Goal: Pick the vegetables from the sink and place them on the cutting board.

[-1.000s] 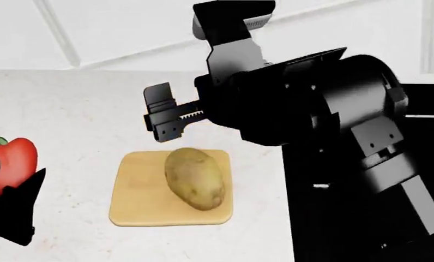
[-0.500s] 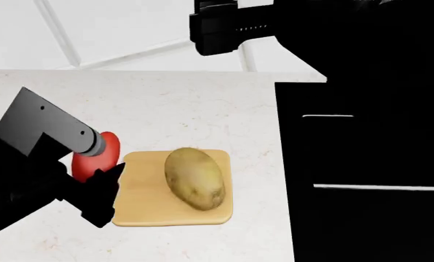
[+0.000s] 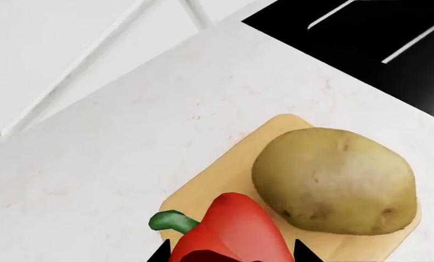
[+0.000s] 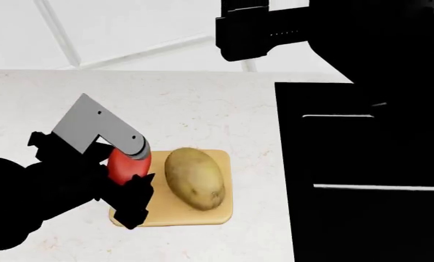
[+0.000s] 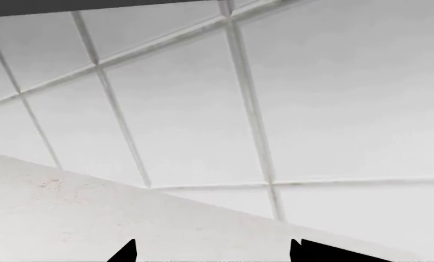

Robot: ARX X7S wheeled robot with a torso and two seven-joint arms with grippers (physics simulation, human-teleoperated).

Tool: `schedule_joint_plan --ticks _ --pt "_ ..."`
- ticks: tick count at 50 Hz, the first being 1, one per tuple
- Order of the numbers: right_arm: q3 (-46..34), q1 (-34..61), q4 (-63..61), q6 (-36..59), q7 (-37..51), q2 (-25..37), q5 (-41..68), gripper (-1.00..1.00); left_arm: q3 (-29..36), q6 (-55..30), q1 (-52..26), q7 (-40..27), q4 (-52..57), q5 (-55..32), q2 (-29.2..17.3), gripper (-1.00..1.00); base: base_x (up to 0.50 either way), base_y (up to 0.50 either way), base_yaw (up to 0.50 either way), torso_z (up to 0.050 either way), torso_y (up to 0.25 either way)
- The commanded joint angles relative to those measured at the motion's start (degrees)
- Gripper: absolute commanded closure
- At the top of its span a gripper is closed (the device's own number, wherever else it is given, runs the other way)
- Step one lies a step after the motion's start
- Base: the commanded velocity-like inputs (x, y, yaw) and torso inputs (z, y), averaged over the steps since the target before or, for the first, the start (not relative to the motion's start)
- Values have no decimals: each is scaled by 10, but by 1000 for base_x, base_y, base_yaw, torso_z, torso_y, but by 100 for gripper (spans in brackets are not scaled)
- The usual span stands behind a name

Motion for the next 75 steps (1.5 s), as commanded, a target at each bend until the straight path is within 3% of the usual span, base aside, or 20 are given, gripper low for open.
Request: schedule_joint_plan --ticks 1,21,22,33,39,41,46,53,58,61,63,64,65,67,75 --pt "2 -6 -4 -1 2 9 6 -100 27 18 -3 13 -32 15 13 100 0 0 0 0 0" --pt "2 -29 -11 -10 6 13 23 -100 43 19 4 12 -32 18 15 100 0 0 0 0 0" --pt "2 -28 -10 -10 5 13 23 -100 42 18 4 12 -29 16 13 -100 0 0 0 0 0" --pt "5 -30 -15 -14 15 17 38 -100 25 -5 -6 -2 0 -7 10 -100 0 0 0 0 0" --pt "7 -30 -17 -16 17 22 41 -100 -17 -34 -12 -20 32 -45 -8 -100 0 0 0 0 2" --pt "6 -34 -16 -18 14 23 37 -100 -41 -48 -13 -29 42 -66 -15 -100 0 0 0 0 0" --pt "7 -45 -20 -19 19 28 43 -100 -188 -129 -18 -110 63 -212 -17 -100 0 0 0 0 0" --pt "21 -60 -44 -34 25 45 36 -100 -278 -141 -18 -172 85 -286 -50 -100 0 0 0 0 0" --pt "18 -69 -61 -28 22 56 34 -100 -328 -155 -69 -219 56 -341 -61 -100 0 0 0 0 0" --pt "18 -74 -58 -32 18 54 33 -100 -340 -166 -117 -254 42 -377 -58 -100 0 0 0 0 0" --pt "14 -69 -56 -32 12 51 24 -100 -348 -172 -145 -311 12 -418 -50 -100 0 0 0 0 0" --pt "6 -61 -47 -29 0 47 10 -100 -353 -165 -163 -376 -33 -461 -38 -100 0 0 0 0 0" --pt "1 -51 -33 -29 -8 42 -1 -100 -345 -168 -185 -371 -45 -455 -37 -100 0 0 0 0 0" --pt "-4 -34 -19 -26 -13 38 -7 -100 -346 -161 -210 -429 -86 -504 -28 -100 0 0 0 0 0" --pt "-31 65 53 -2 -44 22 -35 -100 -291 -167 -312 -361 -123 -429 -29 -100 0 0 0 1 0"
